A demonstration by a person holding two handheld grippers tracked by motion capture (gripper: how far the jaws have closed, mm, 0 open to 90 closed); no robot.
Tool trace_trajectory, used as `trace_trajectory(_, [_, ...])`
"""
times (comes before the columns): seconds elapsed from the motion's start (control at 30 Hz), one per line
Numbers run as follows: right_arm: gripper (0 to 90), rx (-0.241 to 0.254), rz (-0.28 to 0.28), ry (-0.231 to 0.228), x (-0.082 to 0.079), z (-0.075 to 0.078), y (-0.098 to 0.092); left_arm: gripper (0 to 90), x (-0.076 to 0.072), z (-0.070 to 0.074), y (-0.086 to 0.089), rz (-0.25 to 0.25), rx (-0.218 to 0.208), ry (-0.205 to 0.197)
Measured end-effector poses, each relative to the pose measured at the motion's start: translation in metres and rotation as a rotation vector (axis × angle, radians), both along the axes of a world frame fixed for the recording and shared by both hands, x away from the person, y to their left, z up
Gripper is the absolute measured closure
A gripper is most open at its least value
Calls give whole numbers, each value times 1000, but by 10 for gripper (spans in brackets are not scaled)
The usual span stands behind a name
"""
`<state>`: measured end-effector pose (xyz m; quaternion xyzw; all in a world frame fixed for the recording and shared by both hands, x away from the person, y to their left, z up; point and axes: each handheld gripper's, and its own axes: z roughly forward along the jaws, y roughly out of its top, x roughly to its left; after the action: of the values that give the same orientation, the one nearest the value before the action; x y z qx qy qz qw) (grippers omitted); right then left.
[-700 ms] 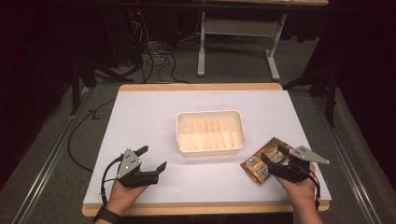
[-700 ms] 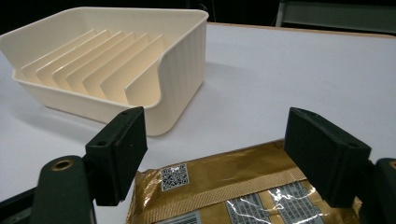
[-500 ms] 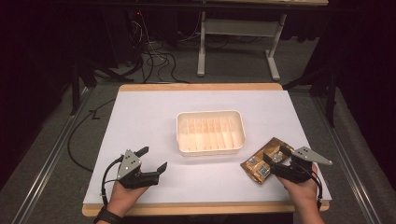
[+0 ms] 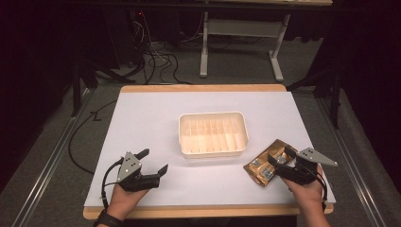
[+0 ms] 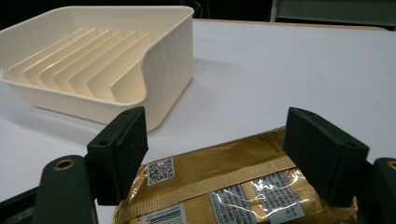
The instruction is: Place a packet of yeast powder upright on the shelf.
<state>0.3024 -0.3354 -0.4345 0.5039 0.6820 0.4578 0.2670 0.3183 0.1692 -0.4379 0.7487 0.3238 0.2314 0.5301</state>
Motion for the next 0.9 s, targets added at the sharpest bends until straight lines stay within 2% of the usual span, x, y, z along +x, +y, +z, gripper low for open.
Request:
trace_trajectory(0.33, [230,11,-7,19,3,-2,-6,139,0,0,1,-3,-3,0])
trace_trajectory(0.9, [252,51,-72,50,11,-6,-28,139,1,0,1,-6,-5,2])
